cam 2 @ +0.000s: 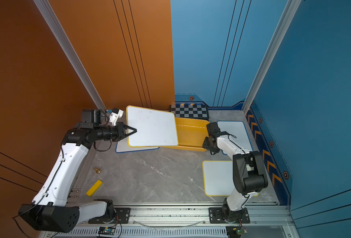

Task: Put the whiteboard into the storage box
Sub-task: Adjust the storage box at the center of the board.

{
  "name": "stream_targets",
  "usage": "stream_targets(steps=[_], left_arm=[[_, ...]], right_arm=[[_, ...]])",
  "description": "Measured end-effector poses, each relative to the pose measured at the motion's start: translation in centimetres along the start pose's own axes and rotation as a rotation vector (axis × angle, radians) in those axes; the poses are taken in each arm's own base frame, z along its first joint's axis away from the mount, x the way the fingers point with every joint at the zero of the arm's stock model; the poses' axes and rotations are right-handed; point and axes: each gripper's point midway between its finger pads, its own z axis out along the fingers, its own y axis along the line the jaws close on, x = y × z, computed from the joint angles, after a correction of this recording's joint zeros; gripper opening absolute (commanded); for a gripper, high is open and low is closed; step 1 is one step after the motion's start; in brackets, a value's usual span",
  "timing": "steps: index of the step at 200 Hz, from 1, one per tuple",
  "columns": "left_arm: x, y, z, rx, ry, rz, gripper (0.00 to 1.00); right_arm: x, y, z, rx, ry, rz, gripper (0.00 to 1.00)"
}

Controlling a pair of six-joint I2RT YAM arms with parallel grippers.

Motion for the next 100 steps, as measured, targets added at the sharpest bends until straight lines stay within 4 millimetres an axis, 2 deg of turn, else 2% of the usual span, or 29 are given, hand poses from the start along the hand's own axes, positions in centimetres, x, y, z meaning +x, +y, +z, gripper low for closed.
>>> stream_targets(steps=[53, 100], left_arm=[[0.08, 0.88, 0.27, -0.005, 0.000, -0.021, 0.00], [0.03, 0.69, -0.08, -0.003, -0.012, -0.025, 0.00]], right_arm=[[-0.27, -0.45, 0.02, 0.026, -0.016, -0.019, 0.33], [-0.56, -0.88, 0.00, 0.052, -0.031, -0.055, 0.22]])
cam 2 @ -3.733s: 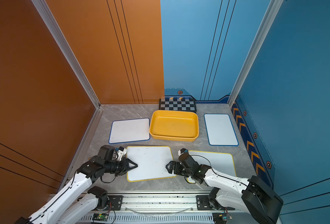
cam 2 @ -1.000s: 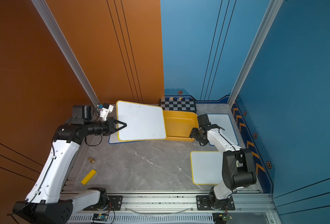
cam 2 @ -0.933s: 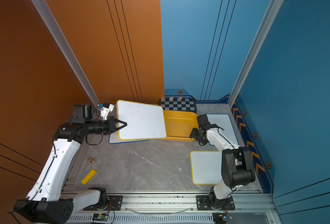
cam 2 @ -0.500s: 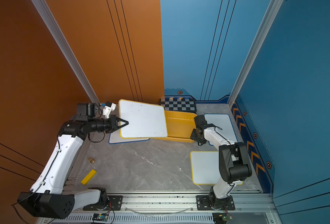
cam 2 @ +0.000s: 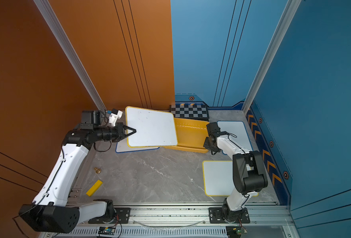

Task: Put the whiteboard into the storage box
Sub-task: Adjust the storage box at the center of the board.

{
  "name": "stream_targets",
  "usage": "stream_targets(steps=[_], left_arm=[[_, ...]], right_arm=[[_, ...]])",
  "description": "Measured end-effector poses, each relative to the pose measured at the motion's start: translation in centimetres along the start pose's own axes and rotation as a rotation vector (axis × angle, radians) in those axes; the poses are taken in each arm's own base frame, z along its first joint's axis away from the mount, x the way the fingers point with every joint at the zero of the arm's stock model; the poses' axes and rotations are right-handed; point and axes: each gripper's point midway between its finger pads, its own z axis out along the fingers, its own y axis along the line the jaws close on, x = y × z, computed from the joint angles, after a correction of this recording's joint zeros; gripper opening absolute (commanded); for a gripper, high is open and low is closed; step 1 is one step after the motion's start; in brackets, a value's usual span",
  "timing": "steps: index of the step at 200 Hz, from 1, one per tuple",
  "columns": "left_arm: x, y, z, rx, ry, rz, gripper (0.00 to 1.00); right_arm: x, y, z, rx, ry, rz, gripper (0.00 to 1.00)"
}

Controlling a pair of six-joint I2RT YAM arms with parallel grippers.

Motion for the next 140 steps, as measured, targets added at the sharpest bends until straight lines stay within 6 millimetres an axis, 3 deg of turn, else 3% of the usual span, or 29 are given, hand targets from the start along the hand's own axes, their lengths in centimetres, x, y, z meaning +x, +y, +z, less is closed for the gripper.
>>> stream_targets(steps=[41, 140], left_arm=[[0.35, -0.04, -0.23, 0.001, -0.003, -0.009, 0.00], [0.90, 0.43, -0.07, -0.004, 0.007, -0.029, 0.00]], right_arm=[[-0.34, -0.27, 0.00, 0.016, -0.017, -0.043, 0.18], [-0.43, -0.58, 0.62, 0.025, -0.048, -0.105, 0.19]])
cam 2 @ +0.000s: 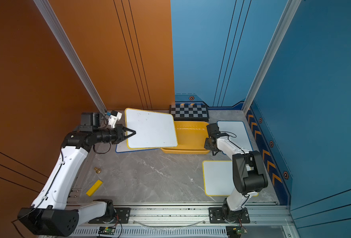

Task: Put the whiteboard into the storage box
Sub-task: Adjust the storage box at the center of the board.

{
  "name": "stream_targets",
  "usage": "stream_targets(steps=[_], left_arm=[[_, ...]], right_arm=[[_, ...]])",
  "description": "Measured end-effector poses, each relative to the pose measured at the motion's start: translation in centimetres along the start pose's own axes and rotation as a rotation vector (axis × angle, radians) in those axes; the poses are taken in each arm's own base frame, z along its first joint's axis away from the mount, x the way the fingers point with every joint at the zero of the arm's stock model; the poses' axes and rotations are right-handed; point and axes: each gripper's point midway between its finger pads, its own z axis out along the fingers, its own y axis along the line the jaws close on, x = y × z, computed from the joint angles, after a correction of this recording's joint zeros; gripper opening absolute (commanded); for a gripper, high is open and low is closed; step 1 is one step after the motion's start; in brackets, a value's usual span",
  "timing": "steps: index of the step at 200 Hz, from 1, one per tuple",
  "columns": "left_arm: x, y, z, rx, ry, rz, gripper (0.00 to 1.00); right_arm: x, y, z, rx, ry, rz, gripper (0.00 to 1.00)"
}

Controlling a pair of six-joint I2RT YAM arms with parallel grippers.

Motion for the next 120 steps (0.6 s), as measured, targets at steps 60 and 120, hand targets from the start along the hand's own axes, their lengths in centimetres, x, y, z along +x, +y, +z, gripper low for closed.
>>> stream_targets(steps=[60, 120], left_arm=[[0.5, -0.1, 0.6, 0.003, 0.024, 0.002, 0.00], [0.9, -0.5, 1.8, 0.006, 0.062, 0.012, 0.00]], right_arm=[[0.3, -0.1, -0.2, 0.000, 0.001, -0.008, 0.20], [0.2, -0.3, -0.2, 0.008, -0.003, -0.045, 0.19]])
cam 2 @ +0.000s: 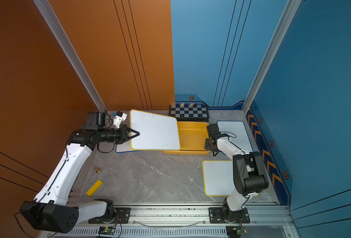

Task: Put the whiteboard into the storage box
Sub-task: Adjust the storage box at the center of the board.

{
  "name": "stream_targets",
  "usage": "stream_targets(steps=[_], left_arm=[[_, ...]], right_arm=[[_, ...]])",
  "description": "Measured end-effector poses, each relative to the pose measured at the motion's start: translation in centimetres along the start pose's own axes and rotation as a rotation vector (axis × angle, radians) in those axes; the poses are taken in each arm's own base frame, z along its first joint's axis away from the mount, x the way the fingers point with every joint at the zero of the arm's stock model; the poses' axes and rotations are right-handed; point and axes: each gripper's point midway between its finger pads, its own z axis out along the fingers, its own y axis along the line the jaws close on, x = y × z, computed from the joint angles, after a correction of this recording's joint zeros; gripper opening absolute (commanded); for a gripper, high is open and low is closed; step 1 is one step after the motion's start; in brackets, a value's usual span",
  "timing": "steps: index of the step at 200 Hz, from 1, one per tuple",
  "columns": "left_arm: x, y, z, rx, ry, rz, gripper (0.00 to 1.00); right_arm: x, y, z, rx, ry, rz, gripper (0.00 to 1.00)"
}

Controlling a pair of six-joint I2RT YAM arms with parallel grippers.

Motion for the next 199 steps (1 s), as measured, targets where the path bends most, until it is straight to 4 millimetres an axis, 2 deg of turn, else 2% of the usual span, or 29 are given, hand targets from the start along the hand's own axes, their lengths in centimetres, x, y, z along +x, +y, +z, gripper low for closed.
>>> stream_targets(steps=[66, 89, 103, 115, 133, 168, 199], left_arm=[[0.1, -0.1, 0.6, -0.010, 0.012, 0.000, 0.00], [0.1, -0.1, 1.2, -0.015, 0.027, -0.001, 0.00], [0.1, -0.3, 1.8, -0.018, 0.041, 0.000, 0.00], [0.0, -0.6, 2.4, -0.017, 0.054, 0.007, 0.00], [0.0, -1.1, 3.2, -0.011, 0.074, 0.020, 0.00], [-0.1, -1.6, 4.3, -0.005, 0.100, 0.022, 0.00], [-0.3, -2.0, 5.2, -0.002, 0.109, 0.021, 0.00]], right_arm=[[-0.2, -0.1, 0.3, 0.000, -0.032, -0.042, 0.23], [0.1, 0.0, 0.3, -0.004, -0.020, -0.017, 0.35], [0.5, 0.0, 0.3, -0.012, -0.001, 0.013, 0.52], [1.0, 0.2, 0.3, -0.026, 0.021, 0.025, 0.62], [1.5, 0.6, 0.0, -0.052, 0.046, 0.034, 0.65], [1.3, 0.5, -2.3, -0.086, 0.031, 0.049, 0.70], [-0.6, 0.2, -5.9, -0.125, -0.051, 0.072, 0.76]])
